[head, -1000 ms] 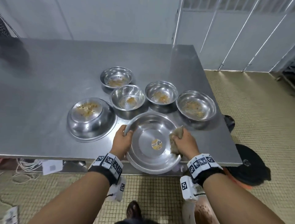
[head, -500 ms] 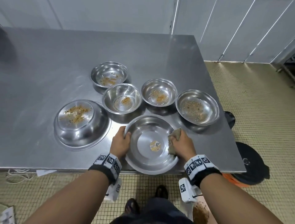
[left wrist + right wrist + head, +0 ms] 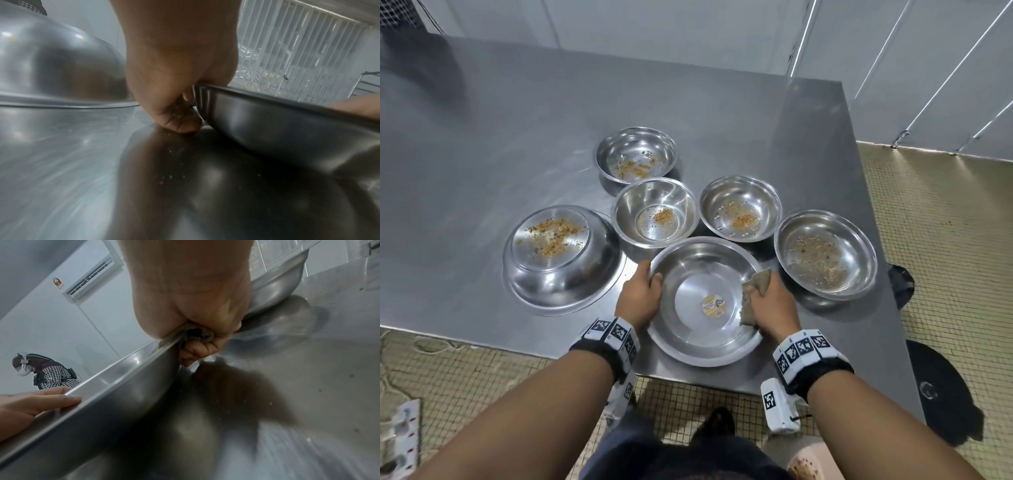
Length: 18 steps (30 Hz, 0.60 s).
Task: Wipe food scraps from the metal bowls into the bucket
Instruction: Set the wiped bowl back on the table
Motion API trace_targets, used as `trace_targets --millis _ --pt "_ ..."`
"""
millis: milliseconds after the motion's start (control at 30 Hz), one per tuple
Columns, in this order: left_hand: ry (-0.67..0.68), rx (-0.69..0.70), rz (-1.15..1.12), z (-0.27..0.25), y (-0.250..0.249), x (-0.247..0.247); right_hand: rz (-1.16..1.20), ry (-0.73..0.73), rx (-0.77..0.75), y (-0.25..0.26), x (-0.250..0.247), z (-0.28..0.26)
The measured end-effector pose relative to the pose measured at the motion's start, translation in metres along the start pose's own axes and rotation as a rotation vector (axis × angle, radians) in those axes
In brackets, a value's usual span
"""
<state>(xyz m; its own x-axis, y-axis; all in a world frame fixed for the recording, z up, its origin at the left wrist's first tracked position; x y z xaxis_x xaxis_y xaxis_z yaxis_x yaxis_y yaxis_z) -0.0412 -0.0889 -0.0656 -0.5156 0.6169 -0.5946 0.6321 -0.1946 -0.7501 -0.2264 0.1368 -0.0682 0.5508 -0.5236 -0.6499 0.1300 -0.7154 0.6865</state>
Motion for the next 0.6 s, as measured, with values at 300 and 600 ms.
trace_targets --millis 300,600 --pt "0.094 0.038 0.044 0.017 -0.009 0.001 0.005 -0.042 0.063 0.004 -0.002 -0.002" --pt "0.151 0.084 0.096 0.026 -0.02 0.0 0.031 -0.085 0.089 0.008 -0.005 -0.012"
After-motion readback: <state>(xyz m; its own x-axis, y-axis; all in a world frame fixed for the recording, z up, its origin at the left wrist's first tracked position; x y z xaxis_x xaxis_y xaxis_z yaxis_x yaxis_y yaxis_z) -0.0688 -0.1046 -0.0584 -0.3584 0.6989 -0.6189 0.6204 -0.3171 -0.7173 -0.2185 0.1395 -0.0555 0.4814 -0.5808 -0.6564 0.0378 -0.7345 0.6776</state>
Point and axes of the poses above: each hand's wrist, its own z-axis towards the middle knuckle, its own x-axis out of the palm, y = z × x, the point moved 8 cm from there along z, towards the middle knuckle, and after that the axes turned 4 degrees about -x, right-handed, at the moved point
